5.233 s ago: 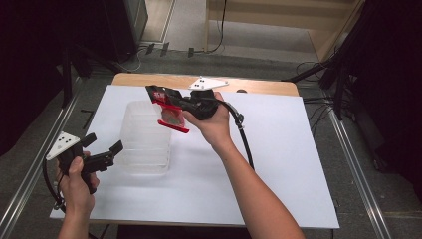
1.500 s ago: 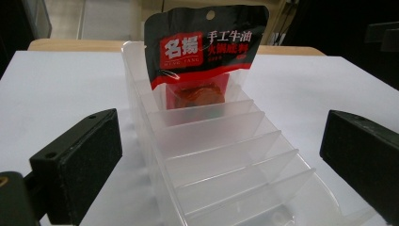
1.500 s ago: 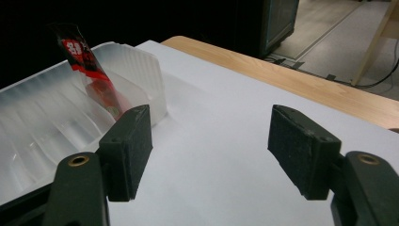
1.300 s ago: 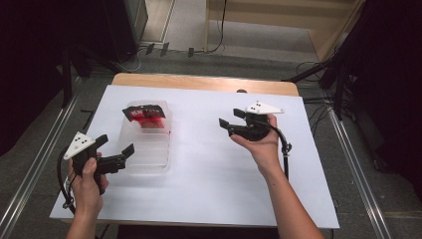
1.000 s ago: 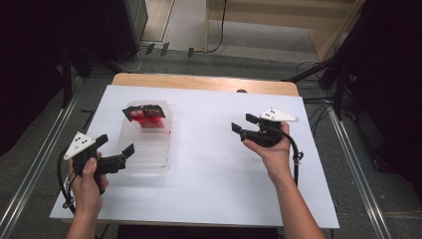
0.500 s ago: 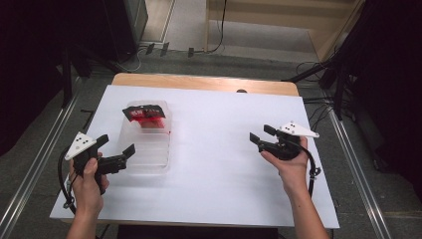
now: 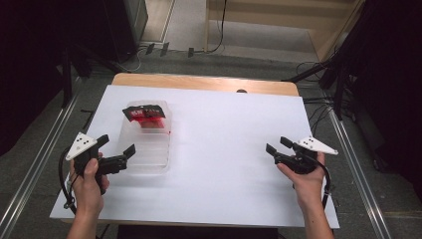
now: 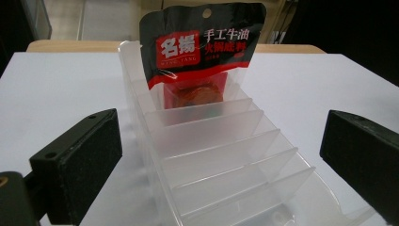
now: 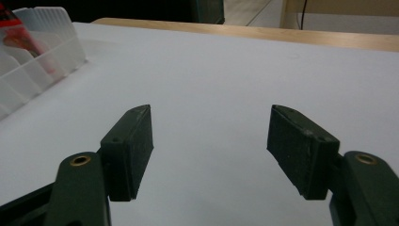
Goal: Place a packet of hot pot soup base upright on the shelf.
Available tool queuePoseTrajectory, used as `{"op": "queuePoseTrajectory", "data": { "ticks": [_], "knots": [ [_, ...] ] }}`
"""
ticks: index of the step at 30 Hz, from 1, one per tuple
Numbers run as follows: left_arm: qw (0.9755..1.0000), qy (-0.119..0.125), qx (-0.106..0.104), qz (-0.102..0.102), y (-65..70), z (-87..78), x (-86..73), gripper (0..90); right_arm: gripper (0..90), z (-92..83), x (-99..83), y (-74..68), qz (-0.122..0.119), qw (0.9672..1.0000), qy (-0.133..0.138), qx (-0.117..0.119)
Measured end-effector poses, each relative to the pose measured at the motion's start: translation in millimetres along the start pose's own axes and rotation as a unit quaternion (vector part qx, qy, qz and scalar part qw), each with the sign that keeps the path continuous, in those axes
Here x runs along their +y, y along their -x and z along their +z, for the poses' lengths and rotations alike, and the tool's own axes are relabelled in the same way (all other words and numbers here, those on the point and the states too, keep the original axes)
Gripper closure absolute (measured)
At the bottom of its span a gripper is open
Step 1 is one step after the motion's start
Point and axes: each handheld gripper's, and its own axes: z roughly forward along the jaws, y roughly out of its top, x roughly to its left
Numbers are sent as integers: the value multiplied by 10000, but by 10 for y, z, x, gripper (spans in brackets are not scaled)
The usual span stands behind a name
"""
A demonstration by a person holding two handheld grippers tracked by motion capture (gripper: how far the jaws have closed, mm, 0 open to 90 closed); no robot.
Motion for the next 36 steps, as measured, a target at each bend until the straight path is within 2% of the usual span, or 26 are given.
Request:
{"op": "queuePoseTrajectory", "data": {
  "ticks": [8, 13, 19, 23, 27, 31, 34, 36],
  "knots": [
    [10000, -23, 9, 3, -1, 3, -4, 0, 334, -211, -197, 170, 162, 9996, 9, -234],
    [10000, -29, 10, 1, -3, 5, -9, 0, 337, -356, -327, 257, 392, 9987, 72, -314],
    [10000, -19, 4, 7, -10, 0, -12, 0, 342, -587, -487, 325, 456, 9980, 78, -438],
    [10000, -18, 20, -18, -19, 2, -16, 0, 344, -696, -537, 363, 449, 9978, 94, -486],
    [10000, -18, 21, -14, -22, 5, -19, 0, 361, -876, -597, 448, 476, 9962, 241, -683],
    [10000, -47, 8, -6, -23, 17, -22, 0, 367, -946, -605, 481, 515, 9955, 315, -733],
    [10000, -49, -5, -9, -16, 33, -28, 0, 367, -966, -581, 502, 411, 9952, 309, -827],
    [10000, -74, -24, 16, -10, 40, -32, 0, 372, -958, -588, 520, 480, 9950, 366, -799]
  ]
}}
